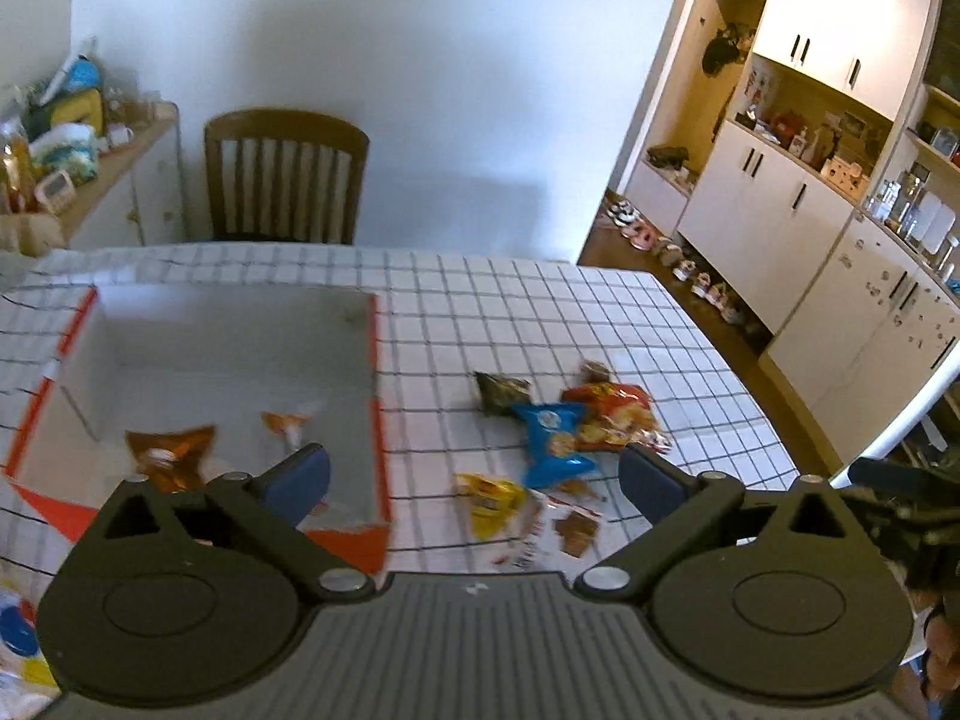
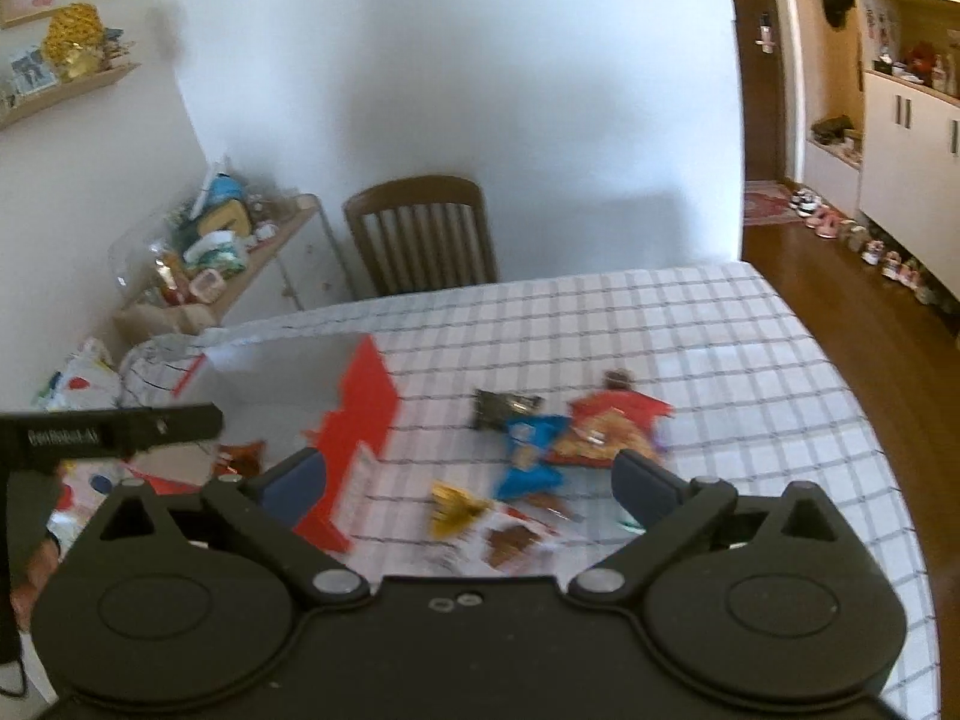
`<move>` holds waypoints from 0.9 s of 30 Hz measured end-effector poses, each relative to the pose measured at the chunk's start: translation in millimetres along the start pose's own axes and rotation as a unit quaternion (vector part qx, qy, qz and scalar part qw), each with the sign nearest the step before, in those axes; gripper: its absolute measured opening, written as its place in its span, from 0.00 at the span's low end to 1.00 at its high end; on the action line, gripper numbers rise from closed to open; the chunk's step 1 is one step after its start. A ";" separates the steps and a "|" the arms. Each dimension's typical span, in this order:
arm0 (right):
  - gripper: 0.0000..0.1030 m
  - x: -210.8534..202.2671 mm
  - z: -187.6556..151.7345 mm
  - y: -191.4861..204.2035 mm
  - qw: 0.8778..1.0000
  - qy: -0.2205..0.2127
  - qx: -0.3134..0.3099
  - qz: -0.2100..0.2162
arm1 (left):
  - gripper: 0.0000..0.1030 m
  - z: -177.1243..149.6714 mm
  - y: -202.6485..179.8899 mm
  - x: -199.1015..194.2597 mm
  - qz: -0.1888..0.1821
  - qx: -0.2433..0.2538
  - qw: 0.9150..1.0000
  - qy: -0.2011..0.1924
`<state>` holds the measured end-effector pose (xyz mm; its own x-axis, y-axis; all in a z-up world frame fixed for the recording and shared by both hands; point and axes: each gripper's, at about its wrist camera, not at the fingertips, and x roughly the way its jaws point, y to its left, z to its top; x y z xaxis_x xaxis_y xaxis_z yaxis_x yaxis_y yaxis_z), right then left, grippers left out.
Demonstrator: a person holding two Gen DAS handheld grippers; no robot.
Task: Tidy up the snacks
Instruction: 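Move both tools back from the box toward the snack pile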
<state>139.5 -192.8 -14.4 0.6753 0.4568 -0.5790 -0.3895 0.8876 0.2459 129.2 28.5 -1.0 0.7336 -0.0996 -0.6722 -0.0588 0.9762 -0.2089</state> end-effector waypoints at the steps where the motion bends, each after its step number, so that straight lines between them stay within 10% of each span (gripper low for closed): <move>1: 0.99 -2.2 -5.4 -7.5 1.000 0.001 -0.002 -0.006 | 1.00 -2.3 -5.4 5.2 -0.002 0.003 1.000 0.003; 12: 0.97 -5.6 -66.2 -72.6 0.996 0.020 -0.030 -0.083 | 1.00 -35.0 -67.6 80.0 0.000 0.071 0.996 0.053; 27: 0.82 55.2 -97.1 -101.7 0.994 0.070 -0.024 -0.082 | 1.00 -64.2 -81.9 166.9 0.034 0.116 0.984 0.134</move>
<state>155.6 -263.6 -146.8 0.6404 0.2898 -0.7112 -0.3123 0.9443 0.1035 213.0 -80.5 -141.7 0.5268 -0.0496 -0.8485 0.0780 0.9969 -0.0099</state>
